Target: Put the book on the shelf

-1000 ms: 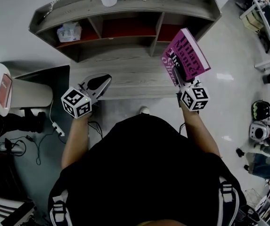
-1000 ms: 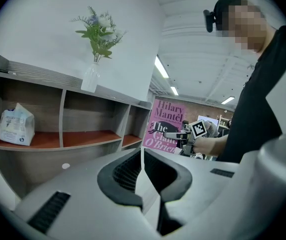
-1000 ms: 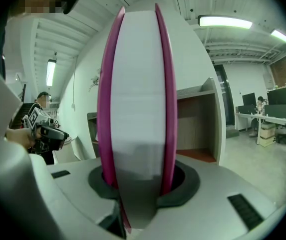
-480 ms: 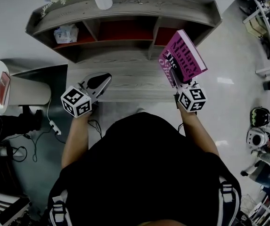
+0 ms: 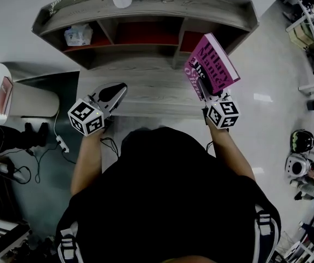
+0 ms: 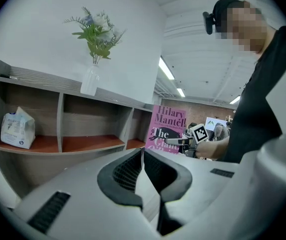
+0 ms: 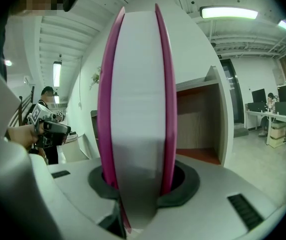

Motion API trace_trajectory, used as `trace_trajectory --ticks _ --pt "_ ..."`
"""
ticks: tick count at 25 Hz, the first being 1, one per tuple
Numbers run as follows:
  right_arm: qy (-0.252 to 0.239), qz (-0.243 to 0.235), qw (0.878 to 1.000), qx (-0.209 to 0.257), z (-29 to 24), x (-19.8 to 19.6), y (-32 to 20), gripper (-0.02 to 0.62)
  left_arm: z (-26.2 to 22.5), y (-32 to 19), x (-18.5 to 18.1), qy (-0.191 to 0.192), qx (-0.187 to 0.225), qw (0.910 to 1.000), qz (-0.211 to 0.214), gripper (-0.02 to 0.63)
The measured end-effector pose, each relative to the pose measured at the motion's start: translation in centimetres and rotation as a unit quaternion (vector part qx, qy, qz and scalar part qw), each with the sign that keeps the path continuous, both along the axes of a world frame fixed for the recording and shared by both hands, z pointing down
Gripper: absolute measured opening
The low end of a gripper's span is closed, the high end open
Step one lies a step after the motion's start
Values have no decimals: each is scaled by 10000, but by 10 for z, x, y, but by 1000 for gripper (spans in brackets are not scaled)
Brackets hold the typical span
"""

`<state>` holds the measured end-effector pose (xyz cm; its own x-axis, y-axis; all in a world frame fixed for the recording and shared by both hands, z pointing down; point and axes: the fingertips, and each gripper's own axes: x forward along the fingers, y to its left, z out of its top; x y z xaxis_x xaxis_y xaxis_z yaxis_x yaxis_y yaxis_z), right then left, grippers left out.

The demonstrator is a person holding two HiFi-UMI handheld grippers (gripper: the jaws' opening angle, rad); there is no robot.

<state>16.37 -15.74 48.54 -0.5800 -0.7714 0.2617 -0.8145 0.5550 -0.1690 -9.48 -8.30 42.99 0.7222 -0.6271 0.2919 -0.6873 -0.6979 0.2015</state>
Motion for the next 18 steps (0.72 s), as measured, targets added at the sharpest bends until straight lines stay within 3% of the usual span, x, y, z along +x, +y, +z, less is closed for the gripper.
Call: trace_trajectory --ticks 18 --pt "134 216 9997 -14 8 13 -13 147 -2 -14 5 21 85 9998 154 34"
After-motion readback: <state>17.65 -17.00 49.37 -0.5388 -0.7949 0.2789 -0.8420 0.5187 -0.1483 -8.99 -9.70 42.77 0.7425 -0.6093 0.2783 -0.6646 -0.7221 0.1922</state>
